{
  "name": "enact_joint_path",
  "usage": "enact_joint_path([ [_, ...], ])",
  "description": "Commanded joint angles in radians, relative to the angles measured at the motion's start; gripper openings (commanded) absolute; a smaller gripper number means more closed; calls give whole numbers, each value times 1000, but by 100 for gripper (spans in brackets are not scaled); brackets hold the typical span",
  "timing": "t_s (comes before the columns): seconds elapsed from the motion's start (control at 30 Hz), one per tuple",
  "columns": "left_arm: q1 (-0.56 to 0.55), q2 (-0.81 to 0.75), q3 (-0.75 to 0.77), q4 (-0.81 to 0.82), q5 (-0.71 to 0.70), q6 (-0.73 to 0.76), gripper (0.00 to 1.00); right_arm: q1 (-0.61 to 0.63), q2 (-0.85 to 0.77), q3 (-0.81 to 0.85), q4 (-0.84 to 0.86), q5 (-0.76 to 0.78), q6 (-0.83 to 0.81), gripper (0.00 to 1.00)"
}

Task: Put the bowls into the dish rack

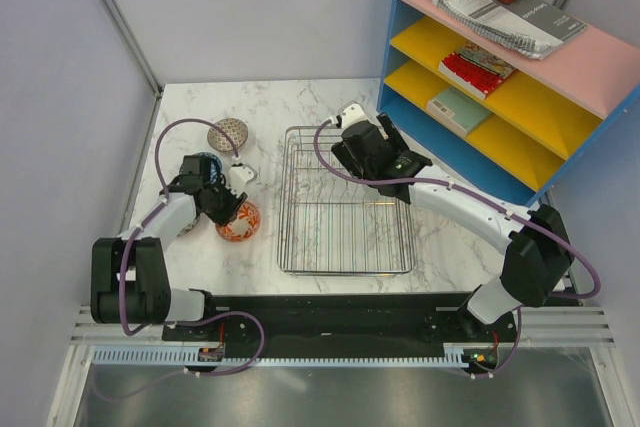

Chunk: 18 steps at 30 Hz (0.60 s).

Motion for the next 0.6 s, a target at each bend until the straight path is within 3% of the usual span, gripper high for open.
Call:
enact_joint_path([
  [0.0, 5, 12, -12, 6, 19, 43, 37, 0, -22, 24, 6, 5, -7, 98],
  [0.23, 5, 17, -4, 2, 21, 42, 16, 0, -15, 25, 5, 4, -7, 98],
  [0.33, 5, 15, 2, -1, 22, 37, 2, 1, -16, 27, 3, 5, -7, 98],
  [0.57, 41, -14, 17, -12, 66, 30, 2, 0, -22, 30, -5, -7, 0, 98],
])
